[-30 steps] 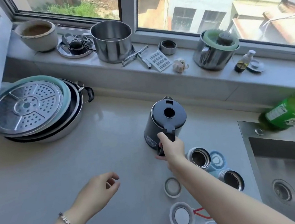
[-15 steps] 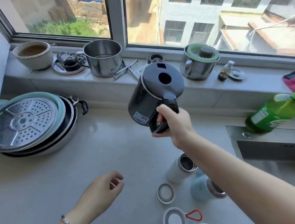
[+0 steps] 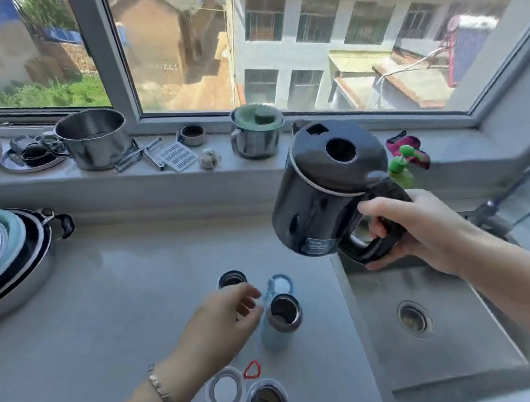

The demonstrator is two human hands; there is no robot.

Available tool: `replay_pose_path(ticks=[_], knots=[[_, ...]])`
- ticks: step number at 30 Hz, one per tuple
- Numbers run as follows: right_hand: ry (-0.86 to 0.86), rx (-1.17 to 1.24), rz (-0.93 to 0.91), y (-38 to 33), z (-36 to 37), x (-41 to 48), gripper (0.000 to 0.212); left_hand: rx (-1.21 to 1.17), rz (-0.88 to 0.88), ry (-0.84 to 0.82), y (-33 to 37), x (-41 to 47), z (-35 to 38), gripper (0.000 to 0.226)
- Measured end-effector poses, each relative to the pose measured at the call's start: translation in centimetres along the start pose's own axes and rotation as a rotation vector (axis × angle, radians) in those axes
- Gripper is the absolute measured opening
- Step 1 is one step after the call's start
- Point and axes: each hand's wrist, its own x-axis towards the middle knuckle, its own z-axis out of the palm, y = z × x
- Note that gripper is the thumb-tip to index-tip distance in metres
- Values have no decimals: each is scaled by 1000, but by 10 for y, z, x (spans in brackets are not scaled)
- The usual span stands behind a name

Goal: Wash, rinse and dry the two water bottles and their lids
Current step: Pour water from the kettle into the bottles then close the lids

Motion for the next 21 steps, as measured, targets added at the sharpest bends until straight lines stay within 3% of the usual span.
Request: replay_pose_path(ticks=[2,6,10,14,17,21], knots=[[1,-45,60,25,-31,-14,30,-10,9,-3,13,-1,27,20],[-21,-175,144,79,-79,-37,21,73,-47,-48,29,0,74,63],[-86,-276,217,123,-112,-44,18,90,-162,-52,33,14,102,90],[-159,-303,254,153,-128,-42,15,110,-253,52,30,22,119,86],[-208,-264,271,169,-128,-35,34,158,-269,167,30,23,123,77],[-200,-232,275,181,-119,-18,47,246,-295,81,17,21,124,90]])
